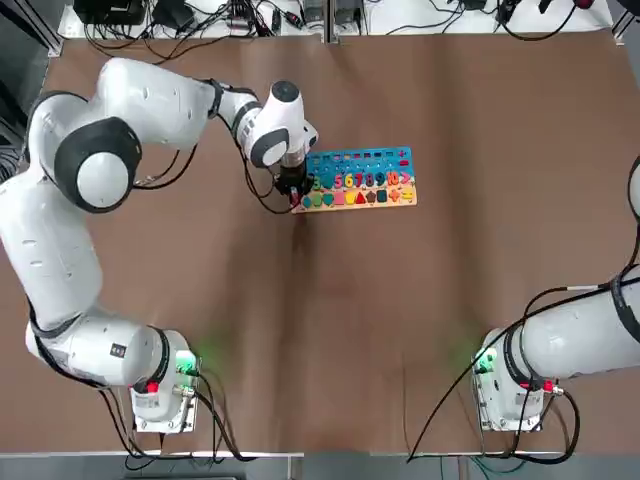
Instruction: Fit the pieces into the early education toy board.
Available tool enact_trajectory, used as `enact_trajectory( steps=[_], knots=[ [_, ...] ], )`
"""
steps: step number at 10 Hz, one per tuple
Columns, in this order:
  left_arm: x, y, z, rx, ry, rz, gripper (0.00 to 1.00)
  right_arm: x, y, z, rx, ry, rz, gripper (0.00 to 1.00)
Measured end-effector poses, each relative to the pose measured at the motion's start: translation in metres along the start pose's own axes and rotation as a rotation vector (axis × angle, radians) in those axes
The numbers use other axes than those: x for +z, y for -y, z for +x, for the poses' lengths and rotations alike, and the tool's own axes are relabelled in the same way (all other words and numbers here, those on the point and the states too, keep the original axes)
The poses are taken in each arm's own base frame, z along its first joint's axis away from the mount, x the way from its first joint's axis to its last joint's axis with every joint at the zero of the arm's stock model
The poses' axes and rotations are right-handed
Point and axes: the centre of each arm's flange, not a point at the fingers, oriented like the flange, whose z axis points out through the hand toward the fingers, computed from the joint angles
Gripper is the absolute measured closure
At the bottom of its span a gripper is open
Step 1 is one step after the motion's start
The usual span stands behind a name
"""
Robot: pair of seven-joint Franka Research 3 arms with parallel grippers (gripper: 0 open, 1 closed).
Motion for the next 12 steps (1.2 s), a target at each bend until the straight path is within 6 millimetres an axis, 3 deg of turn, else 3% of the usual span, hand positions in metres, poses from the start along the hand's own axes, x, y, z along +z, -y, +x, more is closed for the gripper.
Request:
enact_trajectory(
  steps=[4, 12],
  knots=[
    [0.011, -0.001, 0.001, -0.002, 0.021, 0.0, 0.74, 0.0, 0.002, 0.0, -0.003, -0.001, 0.0, 0.0],
    [0.015, -0.003, 0.011, -0.013, 0.03, -0.012, 0.74, 0.0, 0.006, 0.001, -0.011, -0.002, 0.001, 0.0]
  ],
)
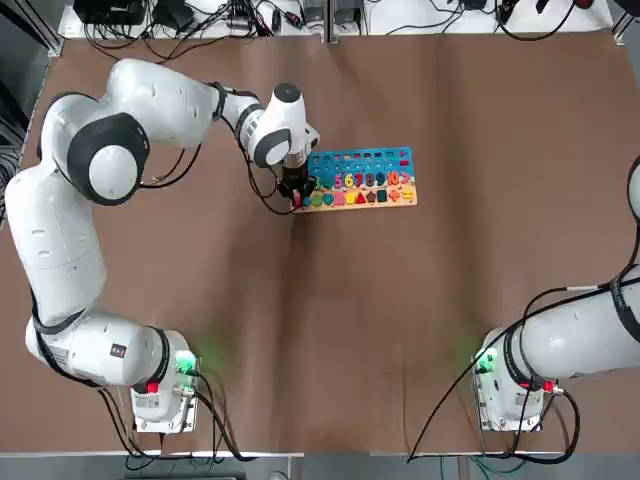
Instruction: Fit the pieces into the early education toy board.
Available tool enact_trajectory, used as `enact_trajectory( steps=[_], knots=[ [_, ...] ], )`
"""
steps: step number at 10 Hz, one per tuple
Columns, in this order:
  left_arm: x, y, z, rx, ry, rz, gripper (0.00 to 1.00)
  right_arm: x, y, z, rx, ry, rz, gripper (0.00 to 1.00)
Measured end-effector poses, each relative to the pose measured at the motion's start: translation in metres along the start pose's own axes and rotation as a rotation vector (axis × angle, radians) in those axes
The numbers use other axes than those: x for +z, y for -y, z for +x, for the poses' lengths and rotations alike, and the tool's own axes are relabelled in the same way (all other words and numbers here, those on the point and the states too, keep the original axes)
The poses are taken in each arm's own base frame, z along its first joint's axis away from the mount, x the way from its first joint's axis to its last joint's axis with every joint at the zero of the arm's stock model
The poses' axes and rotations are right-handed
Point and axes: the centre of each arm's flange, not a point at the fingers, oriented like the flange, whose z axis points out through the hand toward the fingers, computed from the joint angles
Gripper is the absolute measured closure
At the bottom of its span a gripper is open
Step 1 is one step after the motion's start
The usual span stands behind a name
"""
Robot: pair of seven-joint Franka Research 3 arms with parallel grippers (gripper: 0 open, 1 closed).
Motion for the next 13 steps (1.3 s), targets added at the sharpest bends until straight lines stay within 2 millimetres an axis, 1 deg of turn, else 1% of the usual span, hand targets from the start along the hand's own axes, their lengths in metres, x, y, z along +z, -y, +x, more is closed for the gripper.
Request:
enact_trajectory(
  steps=[3, 6, 10, 13],
  knots=[
    [0.0, 0.004, 0.003, -0.008, 0.001, -0.001, 0.74, -0.001, 0.0, 0.0, 0.0, -0.003, -0.001, 0.0],
    [0.0, 0.012, 0.013, -0.03, 0.002, -0.007, 0.74, -0.008, -0.001, 0.001, 0.001, -0.017, -0.002, 0.0],
    [0.0, 0.011, 0.013, -0.029, 0.003, -0.01, 0.74, -0.008, -0.004, 0.001, 0.005, -0.017, -0.002, 0.0],
    [0.001, 0.004, 0.007, -0.018, 0.009, -0.015, 0.74, -0.008, -0.004, 0.001, 0.007, -0.016, -0.003, 0.0]
  ],
)
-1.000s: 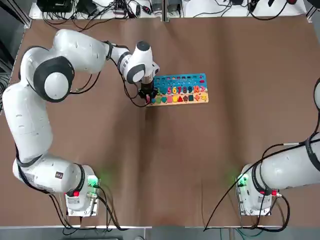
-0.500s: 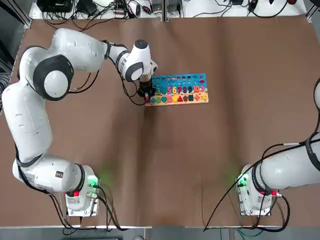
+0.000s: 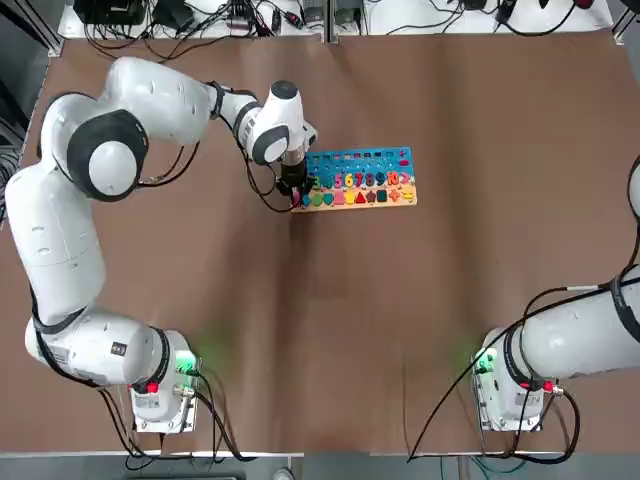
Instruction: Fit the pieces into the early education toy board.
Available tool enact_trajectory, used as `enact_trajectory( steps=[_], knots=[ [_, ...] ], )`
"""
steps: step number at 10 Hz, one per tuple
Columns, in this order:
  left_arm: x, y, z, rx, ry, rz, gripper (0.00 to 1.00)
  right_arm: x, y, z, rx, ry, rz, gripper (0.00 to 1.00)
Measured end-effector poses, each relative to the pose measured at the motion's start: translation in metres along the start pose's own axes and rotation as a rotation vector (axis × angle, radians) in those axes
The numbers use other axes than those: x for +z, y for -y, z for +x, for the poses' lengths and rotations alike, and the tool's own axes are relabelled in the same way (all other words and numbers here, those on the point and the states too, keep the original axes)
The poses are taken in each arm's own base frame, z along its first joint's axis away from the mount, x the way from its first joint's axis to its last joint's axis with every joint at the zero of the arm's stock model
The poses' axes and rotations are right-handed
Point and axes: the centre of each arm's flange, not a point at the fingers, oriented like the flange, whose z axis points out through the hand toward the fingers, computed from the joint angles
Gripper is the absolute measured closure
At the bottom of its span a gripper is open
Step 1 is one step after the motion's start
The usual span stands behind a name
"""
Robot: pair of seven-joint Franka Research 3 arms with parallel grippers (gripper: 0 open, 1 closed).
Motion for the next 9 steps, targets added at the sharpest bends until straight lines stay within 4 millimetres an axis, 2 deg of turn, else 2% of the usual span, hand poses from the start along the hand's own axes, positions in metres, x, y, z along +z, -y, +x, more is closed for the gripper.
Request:
enact_trajectory(
  steps=[9],
  knots=[
    [0.0041, 0.0009, 0.002, -0.005, 0.009, -0.003, 0.74, 0.0001, -0.0012, -0.0001, 0.002, 0.0, 0.0, 0.0]
  ],
)
